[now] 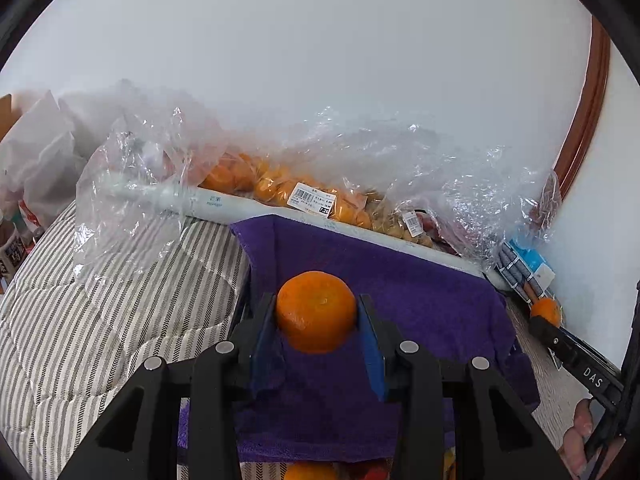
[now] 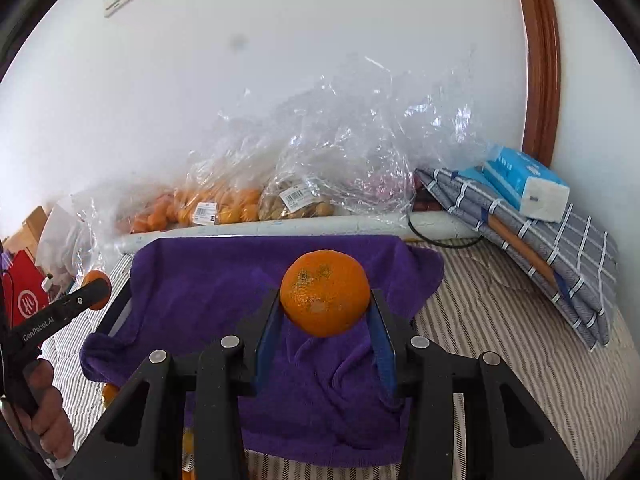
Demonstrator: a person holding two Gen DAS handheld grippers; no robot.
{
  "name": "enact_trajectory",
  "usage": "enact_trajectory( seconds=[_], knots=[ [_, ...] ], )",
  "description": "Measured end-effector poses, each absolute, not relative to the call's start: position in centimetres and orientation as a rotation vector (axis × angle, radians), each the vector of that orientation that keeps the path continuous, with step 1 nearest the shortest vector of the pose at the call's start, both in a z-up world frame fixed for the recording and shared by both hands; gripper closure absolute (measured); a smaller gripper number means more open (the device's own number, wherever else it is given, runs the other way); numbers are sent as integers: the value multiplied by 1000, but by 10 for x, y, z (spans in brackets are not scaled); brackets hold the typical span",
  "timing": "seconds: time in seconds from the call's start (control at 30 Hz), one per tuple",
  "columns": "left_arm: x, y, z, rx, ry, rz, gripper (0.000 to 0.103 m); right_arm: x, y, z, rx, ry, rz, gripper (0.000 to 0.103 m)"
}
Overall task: Organize fruits
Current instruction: 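Carry the held oranges with both grippers over the purple towel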
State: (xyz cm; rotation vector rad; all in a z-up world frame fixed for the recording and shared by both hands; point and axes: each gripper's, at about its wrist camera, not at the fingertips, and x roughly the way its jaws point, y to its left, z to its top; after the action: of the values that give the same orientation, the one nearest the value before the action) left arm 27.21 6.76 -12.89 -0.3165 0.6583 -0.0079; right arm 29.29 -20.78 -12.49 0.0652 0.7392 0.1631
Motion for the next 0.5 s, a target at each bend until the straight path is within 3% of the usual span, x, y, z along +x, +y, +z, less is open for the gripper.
enact_trajectory(
  seconds=[0.5],
  knots=[
    [285, 49, -151, -288, 757, -35, 65, 305, -201, -167, 9, 857, 175, 61]
  ],
)
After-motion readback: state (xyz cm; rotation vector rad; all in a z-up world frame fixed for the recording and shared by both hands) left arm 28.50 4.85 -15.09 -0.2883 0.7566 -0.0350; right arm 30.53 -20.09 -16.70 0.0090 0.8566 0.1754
